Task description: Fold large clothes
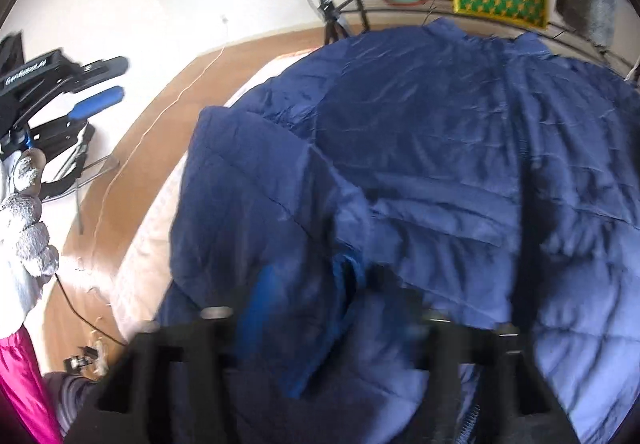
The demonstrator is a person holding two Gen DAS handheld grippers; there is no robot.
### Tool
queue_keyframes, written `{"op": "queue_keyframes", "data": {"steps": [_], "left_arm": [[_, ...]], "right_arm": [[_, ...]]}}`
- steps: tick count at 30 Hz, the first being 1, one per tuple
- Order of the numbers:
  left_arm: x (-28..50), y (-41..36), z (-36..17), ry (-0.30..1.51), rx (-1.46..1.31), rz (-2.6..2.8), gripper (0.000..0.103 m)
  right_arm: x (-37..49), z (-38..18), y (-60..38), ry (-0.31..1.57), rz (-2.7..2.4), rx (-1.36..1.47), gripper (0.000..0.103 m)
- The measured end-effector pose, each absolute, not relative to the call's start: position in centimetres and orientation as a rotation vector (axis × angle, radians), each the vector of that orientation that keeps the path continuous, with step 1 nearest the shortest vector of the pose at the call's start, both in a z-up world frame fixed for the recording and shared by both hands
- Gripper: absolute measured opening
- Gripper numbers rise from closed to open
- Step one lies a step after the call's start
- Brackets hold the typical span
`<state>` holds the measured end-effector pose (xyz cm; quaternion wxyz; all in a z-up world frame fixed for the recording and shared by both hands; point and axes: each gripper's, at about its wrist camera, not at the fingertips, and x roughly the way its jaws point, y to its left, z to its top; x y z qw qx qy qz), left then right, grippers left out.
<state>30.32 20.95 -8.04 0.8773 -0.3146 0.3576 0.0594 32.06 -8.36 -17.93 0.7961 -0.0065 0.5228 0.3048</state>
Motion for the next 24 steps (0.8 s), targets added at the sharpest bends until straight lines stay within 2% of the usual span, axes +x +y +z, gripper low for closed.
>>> {"op": "queue_keyframes", "data": {"steps": [2,4,13,24], "left_arm": [[30.0,22.4,-8.4,0.741,-0.675,0.155,0.033],[30.0,23.2,-8.8,0.751,-0.668,0.163,0.033],[31.0,19.1,-10.1,0.835,-0.606,0.083,0.033],[34.4,13.2,-13.0,0.973,-0.546,0.020,0.033]], "right_arm": [[32.2,-17.2,-8.3,1.107,0.658,-0.031,0.009],[32.9,-15.9,-8.7,1.068,0.653,-0.039,0.005],[38.3,-10.1,-16.2,0.914,0.481,0.042,0.004],[46.5,-12.6,-24.4,0.897,0.187,-0.047,0.004]]}}
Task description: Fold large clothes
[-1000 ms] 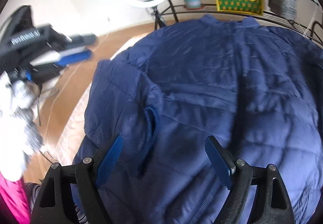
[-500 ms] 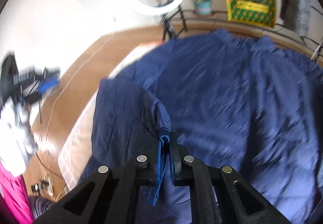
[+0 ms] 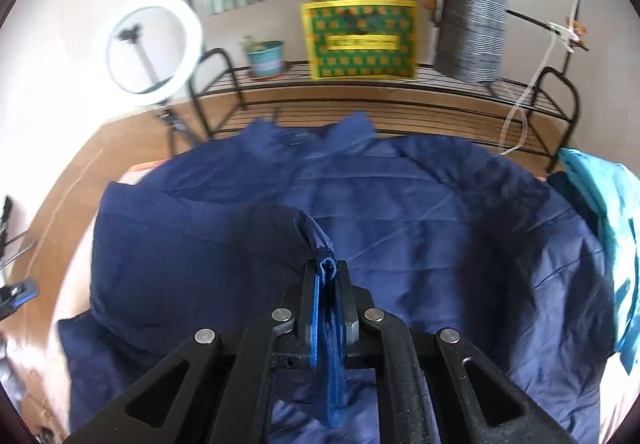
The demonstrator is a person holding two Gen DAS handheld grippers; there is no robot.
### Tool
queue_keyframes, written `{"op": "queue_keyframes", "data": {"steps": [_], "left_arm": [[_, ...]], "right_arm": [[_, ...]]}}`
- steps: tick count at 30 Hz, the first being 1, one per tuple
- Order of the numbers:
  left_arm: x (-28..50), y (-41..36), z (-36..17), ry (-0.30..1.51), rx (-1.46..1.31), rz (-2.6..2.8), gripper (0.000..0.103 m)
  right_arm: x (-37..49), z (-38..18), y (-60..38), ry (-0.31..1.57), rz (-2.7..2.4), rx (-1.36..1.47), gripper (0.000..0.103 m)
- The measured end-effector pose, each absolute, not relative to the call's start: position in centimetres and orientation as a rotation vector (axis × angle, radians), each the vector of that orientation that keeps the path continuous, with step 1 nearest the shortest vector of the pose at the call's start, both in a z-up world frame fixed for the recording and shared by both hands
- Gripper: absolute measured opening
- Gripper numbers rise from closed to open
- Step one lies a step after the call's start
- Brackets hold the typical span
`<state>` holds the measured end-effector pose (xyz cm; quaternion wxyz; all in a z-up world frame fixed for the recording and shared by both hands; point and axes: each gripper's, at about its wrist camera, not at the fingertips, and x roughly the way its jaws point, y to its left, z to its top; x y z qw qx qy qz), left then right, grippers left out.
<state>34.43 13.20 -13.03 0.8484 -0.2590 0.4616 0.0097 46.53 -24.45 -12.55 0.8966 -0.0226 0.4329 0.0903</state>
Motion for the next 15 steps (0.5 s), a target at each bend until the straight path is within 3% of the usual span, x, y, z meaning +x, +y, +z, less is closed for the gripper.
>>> {"op": "queue_keyframes", "data": {"steps": [15], "left_arm": [[35.4,10.3,-12.8,0.974,-0.479,0.007,0.033]], "right_arm": [[51.1,-20.1,-27.1,1.034,0.060,-0.075,0.006]]}}
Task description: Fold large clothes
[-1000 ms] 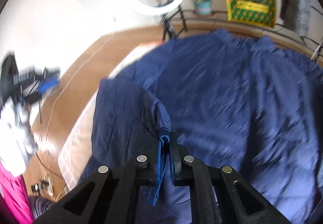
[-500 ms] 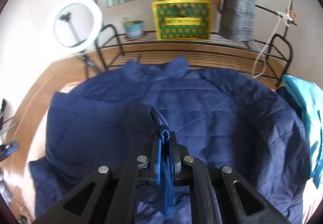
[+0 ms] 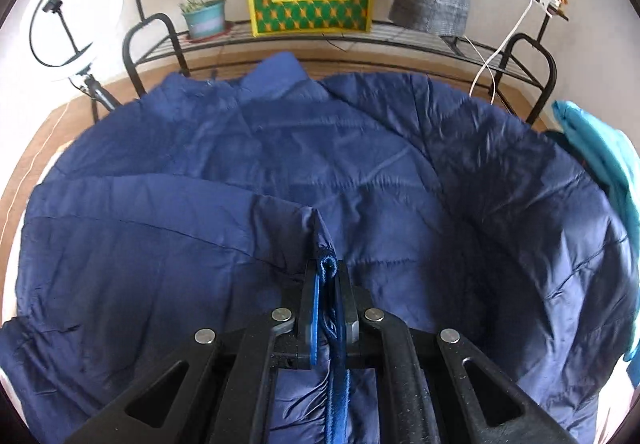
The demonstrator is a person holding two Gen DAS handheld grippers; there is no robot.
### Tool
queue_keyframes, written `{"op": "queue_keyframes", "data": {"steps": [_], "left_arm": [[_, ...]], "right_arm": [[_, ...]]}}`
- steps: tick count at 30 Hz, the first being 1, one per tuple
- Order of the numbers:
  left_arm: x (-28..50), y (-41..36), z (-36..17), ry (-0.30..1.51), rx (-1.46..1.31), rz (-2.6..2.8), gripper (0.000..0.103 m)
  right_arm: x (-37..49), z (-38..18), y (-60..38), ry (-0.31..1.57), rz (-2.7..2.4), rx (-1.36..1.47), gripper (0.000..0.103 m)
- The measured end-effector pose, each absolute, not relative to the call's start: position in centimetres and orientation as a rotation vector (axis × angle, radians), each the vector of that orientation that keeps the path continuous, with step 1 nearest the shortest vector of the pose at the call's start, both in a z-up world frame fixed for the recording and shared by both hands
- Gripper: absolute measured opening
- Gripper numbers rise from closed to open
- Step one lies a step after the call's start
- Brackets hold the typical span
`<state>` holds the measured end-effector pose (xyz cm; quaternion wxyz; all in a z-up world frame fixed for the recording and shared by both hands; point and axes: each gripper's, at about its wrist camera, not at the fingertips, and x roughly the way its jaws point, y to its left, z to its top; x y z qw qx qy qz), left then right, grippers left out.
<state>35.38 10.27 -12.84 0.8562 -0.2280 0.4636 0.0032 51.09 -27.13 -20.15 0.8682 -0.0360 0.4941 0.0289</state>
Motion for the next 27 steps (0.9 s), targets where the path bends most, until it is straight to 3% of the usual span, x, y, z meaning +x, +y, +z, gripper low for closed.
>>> {"op": "queue_keyframes", "data": {"steps": [2,3,5,10,17,19,27], "left_arm": [[35.4,10.3,-12.7,0.967,-0.476,0.010,0.033],[35.3,10.2,-12.6,0.964,-0.474,0.010,0.033],[35.2,9.9,-12.4,0.956,-0.460,0.008,0.033],[34.7,8.9,-11.6,0.914,-0.425,-0.009,0.033],[33.8,6.1,-9.5,0.812,-0.332,-0.079,0.033],[33.7,5.3,-9.2,0.814,-0.329,-0.103,0.033],[32.9,1.5,-9.2,0.840,-0.271,-0.203,0.033]], "right_arm": [[51.2,-20.6,-27.2,1.043,0.053,-0.089,0.013],[51.2,-20.6,-27.3,1.040,0.046,-0.096,0.024],[50.6,-20.0,-27.6,1.012,0.039,-0.095,0.033],[48.3,-17.1,-28.9,0.957,0.082,-0.023,0.045],[43.1,-11.7,-31.7,0.857,0.106,0.059,0.051],[40.9,-10.1,-32.8,0.812,0.099,0.073,0.056],[30.6,-6.9,-39.2,0.734,-0.009,0.062,0.060]]}}
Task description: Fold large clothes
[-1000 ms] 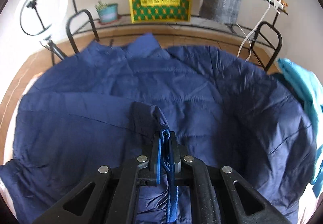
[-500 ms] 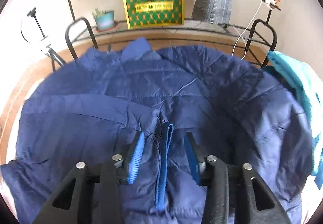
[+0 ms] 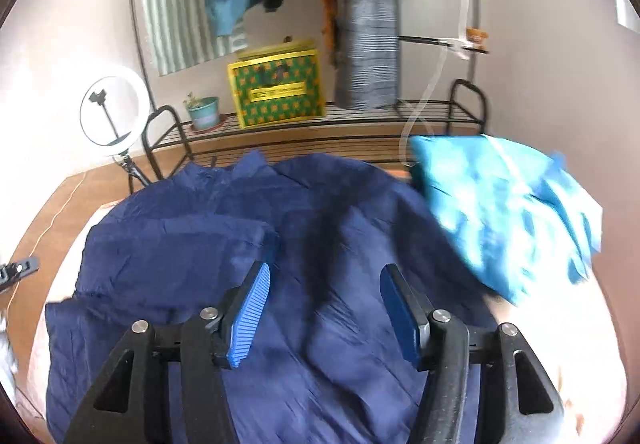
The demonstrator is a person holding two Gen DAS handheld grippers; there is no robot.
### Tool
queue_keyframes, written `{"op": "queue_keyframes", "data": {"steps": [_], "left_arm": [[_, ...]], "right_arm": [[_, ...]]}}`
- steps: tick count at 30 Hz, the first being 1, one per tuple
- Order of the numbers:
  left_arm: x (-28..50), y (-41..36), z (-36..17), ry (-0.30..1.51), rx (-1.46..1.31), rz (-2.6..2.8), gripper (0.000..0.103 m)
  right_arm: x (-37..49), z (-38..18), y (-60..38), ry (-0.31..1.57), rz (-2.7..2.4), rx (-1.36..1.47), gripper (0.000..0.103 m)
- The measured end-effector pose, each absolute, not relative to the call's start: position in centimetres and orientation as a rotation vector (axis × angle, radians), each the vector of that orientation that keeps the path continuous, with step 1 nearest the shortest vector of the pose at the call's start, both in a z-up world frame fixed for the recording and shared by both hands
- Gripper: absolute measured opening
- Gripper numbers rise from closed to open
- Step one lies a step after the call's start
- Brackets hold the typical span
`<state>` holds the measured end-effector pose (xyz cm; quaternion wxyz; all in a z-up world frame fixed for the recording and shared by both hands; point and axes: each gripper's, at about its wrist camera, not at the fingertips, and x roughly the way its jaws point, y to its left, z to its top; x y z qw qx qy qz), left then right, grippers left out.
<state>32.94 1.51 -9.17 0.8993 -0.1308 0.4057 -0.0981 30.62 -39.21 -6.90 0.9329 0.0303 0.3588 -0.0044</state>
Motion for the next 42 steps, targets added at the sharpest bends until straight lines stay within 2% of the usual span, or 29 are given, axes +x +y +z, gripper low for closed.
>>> {"op": "queue_keyframes", "data": {"steps": [11,14,22,27,35,38,39,42], "left_arm": [[31.6,-2.5,-9.2,0.848,-0.209,-0.277,0.033],[31.3,-3.6,-9.5,0.858,-0.180,-0.292,0.033],[31.3,-5.0,-9.9,0.869,-0.164,-0.307,0.033],[31.6,-4.7,-10.1,0.876,-0.163,-0.299,0.033],[31.7,-4.1,-10.2,0.876,-0.176,-0.286,0.033],[31.6,-4.2,-10.1,0.876,-0.169,-0.288,0.033],[31.6,-4.3,-10.1,0.877,-0.166,-0.290,0.033],[31.3,-4.5,-10.0,0.877,-0.161,-0.295,0.033]], "right_arm": [[17.3,-9.7,-53.9,0.845,-0.258,0.299,0.060],[15.4,-11.2,-56.4,0.873,-0.291,0.365,0.056],[13.1,-17.0,-60.7,0.978,-0.331,0.615,0.048],[13.3,-19.7,-61.0,1.018,-0.366,0.679,0.046],[14.5,-20.8,-59.9,1.058,-0.404,0.591,0.032],[15.0,-20.2,-59.0,1.068,-0.411,0.511,0.016],[15.0,-19.9,-58.8,1.065,-0.416,0.486,0.008],[14.9,-18.1,-58.0,1.027,-0.414,0.423,0.003]]}}
